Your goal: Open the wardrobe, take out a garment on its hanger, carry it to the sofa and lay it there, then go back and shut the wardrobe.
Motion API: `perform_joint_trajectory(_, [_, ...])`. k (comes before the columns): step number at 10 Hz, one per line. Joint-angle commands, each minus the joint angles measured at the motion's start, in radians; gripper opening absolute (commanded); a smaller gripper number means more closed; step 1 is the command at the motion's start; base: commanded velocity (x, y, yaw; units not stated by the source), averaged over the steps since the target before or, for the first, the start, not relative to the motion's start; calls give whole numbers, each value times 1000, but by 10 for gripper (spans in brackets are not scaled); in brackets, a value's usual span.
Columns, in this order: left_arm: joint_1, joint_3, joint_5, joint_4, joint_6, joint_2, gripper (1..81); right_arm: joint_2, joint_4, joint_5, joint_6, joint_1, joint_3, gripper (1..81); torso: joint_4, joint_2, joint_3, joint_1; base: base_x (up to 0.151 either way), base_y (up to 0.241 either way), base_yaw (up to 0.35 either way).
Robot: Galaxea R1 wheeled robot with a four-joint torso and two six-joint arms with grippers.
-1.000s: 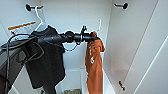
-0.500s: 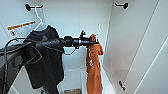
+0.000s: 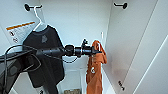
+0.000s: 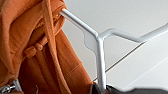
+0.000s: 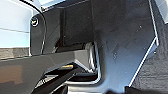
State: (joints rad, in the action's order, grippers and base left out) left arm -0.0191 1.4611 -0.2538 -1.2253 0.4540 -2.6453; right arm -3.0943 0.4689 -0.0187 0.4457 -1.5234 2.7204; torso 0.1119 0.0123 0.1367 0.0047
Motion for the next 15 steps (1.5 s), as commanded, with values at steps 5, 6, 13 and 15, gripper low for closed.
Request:
perform_joint_trajectory(5, [-132,-120,76,-11,57,66,10,-7,10,46,-2,33,-5,811,1,0,0,0,0,0,0])
perform_joint_trajectory(6, [-130,-122,74,-11,57,73,10,-7,10,48,-2,33,-5,811,1,0,0,0,0,0,0])
perform_joint_trajectory(13, [-123,-128,74,-13,57,76,10,-7,10,48,-4,33,-5,811,1,-1,-1,0,-63,0,0])
perform_joint_trajectory(15, [-113,-126,74,-13,57,70,10,-7,10,48,-4,33,-5,811,1,-1,-1,0,-84,0,0])
